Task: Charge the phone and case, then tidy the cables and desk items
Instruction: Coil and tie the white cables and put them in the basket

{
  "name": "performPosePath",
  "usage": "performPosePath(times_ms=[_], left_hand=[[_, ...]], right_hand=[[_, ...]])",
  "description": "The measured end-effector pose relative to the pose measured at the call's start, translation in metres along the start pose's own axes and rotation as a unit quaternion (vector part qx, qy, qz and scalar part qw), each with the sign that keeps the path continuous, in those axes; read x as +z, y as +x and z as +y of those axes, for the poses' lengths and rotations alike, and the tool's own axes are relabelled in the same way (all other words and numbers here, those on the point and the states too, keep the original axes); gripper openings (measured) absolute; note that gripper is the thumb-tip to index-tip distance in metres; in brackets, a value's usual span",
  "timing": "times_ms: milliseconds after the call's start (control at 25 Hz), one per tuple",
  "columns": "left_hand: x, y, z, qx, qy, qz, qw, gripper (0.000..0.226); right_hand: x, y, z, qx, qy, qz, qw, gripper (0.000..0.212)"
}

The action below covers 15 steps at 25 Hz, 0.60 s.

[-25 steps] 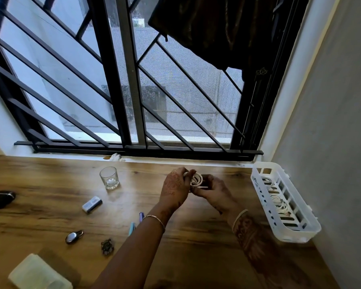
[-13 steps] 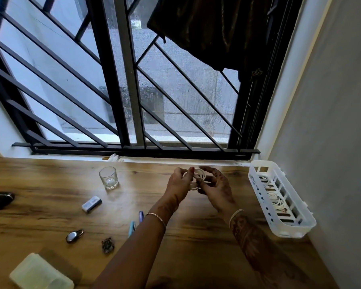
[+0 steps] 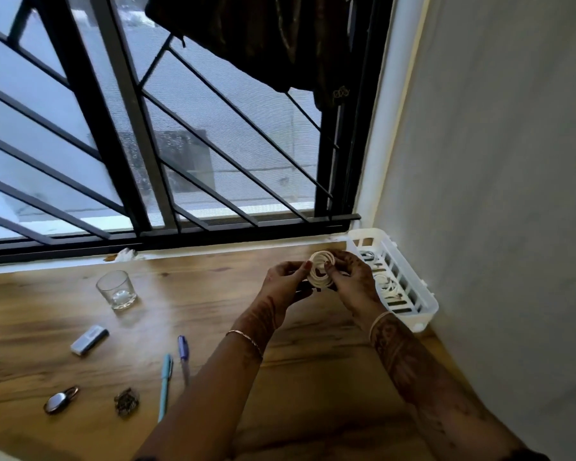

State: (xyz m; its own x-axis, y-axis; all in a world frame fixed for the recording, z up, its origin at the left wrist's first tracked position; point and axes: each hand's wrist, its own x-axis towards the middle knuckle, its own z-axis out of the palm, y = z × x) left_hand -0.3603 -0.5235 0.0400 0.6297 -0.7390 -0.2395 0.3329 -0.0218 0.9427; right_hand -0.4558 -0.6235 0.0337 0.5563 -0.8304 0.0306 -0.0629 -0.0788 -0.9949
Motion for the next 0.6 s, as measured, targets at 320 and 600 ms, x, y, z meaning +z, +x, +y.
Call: performPosePath(times_ms=[320, 600], left_hand=[[0.068, 0.016, -0.016, -0.057, 0.012, -0.083, 0.995, 0.014], [0.082, 0.035, -0.042, -0.13, 0.026, -0.055, 0.99, 0.018]], right_hand=[[-0.096, 0.02, 0.007, 0.009, -0.121, 0.143, 0.982, 0.021], [-0.125, 0.025, 0.025, 0.003, -0.372, 0.147, 0.917, 0.018]])
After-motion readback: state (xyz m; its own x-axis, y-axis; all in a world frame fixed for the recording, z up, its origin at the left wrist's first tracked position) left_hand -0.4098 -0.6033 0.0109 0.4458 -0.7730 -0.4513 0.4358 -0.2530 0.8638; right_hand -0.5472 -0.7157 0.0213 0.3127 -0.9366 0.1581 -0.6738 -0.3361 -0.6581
